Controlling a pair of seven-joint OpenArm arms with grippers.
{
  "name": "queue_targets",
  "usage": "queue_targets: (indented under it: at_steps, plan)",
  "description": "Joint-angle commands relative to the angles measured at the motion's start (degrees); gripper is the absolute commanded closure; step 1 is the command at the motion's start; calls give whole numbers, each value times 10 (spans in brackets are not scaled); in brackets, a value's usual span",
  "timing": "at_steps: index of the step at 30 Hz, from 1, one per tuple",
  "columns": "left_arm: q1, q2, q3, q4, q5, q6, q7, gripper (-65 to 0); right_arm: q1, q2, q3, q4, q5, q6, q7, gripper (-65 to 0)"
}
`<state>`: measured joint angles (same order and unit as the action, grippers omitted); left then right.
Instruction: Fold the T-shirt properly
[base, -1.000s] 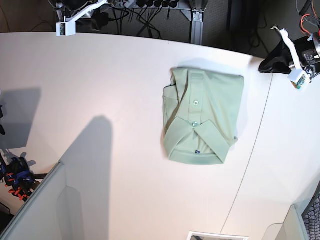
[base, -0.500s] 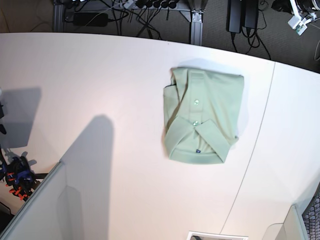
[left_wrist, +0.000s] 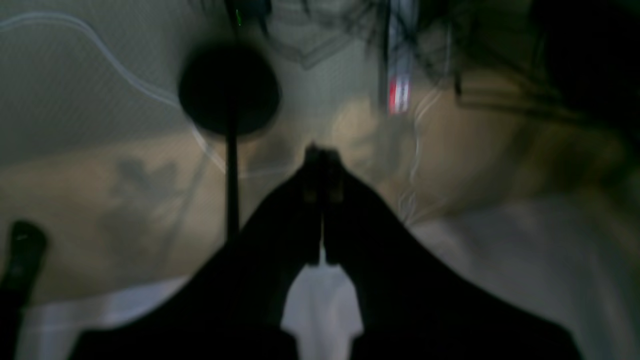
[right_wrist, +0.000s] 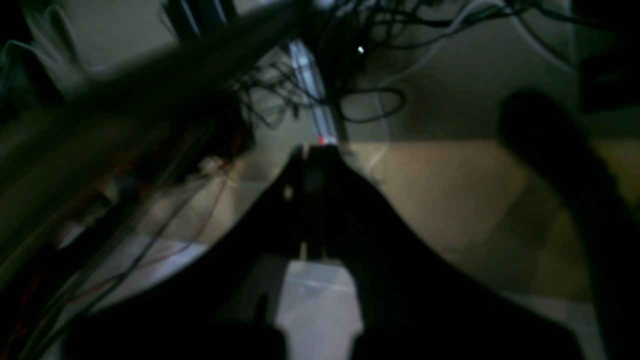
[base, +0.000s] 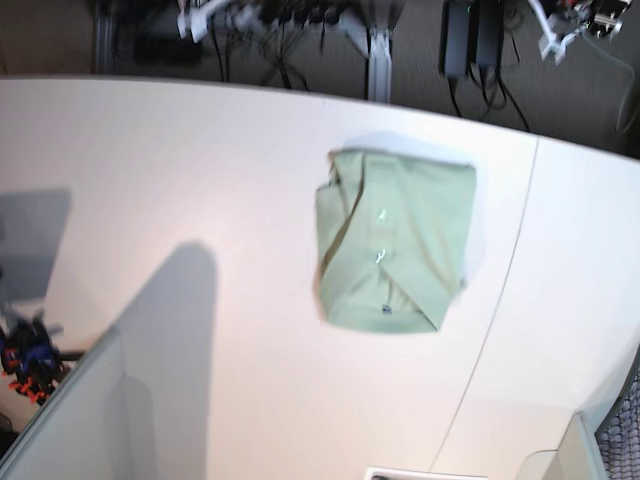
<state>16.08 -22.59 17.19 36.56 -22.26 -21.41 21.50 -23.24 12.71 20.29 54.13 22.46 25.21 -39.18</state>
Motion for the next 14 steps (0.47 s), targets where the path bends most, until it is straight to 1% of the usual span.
queue_targets:
  at_steps: [1, 3, 5, 6, 12, 14]
  plan:
    - [-20, -1, 24, -29, 3, 11, -2, 0, 14, 5, 3, -18, -1, 0, -3, 0]
    - [-59, 19, 73, -81, 3, 29, -9, 0, 44, 5, 3, -53, -21, 0, -11, 0]
    - [-85, 38, 102, -108, 2, 44, 3, 0, 57, 4, 3, -70, -30, 0, -16, 0]
    - [-92, 46, 110, -113, 3, 46, 10, 0, 57, 4, 3, -72, -30, 0, -15, 0]
    - [-97, 76, 113, -113, 3, 45, 33, 0, 56, -2, 3, -72, -30, -2, 2, 0]
    - [-92, 80, 113, -113, 3, 42, 28, 0, 56, -2, 3, -69, -30, -2, 9, 0]
